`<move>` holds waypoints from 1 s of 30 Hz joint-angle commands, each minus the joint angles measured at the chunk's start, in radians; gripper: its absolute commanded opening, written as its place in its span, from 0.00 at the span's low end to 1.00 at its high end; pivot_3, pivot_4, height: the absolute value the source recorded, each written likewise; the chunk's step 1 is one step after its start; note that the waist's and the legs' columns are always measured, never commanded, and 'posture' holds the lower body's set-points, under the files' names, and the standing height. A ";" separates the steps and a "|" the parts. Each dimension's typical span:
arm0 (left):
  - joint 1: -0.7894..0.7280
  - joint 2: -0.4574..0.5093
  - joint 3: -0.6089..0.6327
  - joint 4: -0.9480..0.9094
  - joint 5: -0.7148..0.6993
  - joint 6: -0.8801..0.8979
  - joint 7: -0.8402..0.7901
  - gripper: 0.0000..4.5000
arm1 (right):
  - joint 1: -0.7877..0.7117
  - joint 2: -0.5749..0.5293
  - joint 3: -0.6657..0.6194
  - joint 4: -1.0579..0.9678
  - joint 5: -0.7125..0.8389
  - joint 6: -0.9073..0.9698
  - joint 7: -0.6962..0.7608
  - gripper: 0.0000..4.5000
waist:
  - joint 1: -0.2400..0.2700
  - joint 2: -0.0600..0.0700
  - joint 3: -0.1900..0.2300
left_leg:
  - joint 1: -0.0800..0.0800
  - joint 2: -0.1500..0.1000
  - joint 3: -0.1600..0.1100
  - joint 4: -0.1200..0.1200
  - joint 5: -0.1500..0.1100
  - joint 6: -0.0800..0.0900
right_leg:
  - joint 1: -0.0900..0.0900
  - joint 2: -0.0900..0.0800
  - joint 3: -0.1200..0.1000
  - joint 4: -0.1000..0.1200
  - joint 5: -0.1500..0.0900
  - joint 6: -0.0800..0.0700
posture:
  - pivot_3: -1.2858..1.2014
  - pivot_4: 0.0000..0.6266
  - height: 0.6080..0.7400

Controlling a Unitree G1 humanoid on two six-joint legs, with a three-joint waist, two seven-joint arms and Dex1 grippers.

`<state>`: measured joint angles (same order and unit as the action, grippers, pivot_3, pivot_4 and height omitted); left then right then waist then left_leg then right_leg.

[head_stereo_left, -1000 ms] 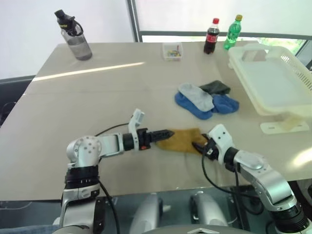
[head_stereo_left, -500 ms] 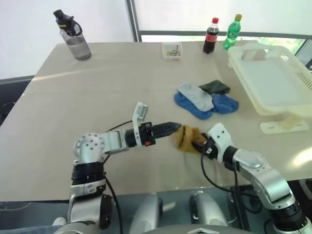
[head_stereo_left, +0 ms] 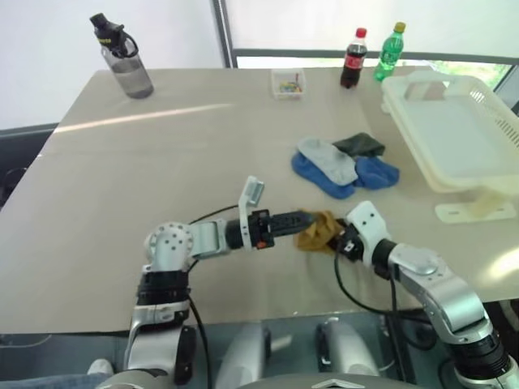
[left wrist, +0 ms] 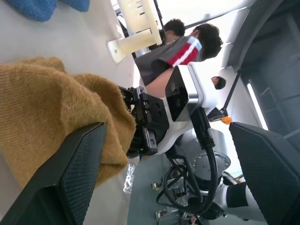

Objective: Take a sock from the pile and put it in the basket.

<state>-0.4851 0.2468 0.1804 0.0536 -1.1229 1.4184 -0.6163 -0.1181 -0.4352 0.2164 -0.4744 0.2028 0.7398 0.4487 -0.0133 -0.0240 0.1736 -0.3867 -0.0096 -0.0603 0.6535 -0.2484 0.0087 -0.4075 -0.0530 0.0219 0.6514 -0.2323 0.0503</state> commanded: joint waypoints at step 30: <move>-0.066 -0.059 -0.089 0.146 0.146 -0.121 -0.133 1.00 | 0.011 0.074 -0.482 -0.267 0.438 0.397 -0.027 0.65 | 0.001 0.001 0.001 | -0.010 -0.002 -0.004 -0.001 0.000 0.000 | -0.005 -0.001 -0.004 -0.006 0.001 0.000 | 0.52 0.24 1.00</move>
<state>-0.5408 0.2011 0.1061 0.1941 -0.9783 1.3076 -0.7327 -0.1019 -0.3845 -0.2206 -0.6792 0.5487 1.0814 0.4315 -0.0118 -0.0226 0.1745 -0.3970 -0.0110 -0.0642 0.6521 -0.2484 0.0088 -0.4129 -0.0542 0.0176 0.6456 -0.2317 0.0505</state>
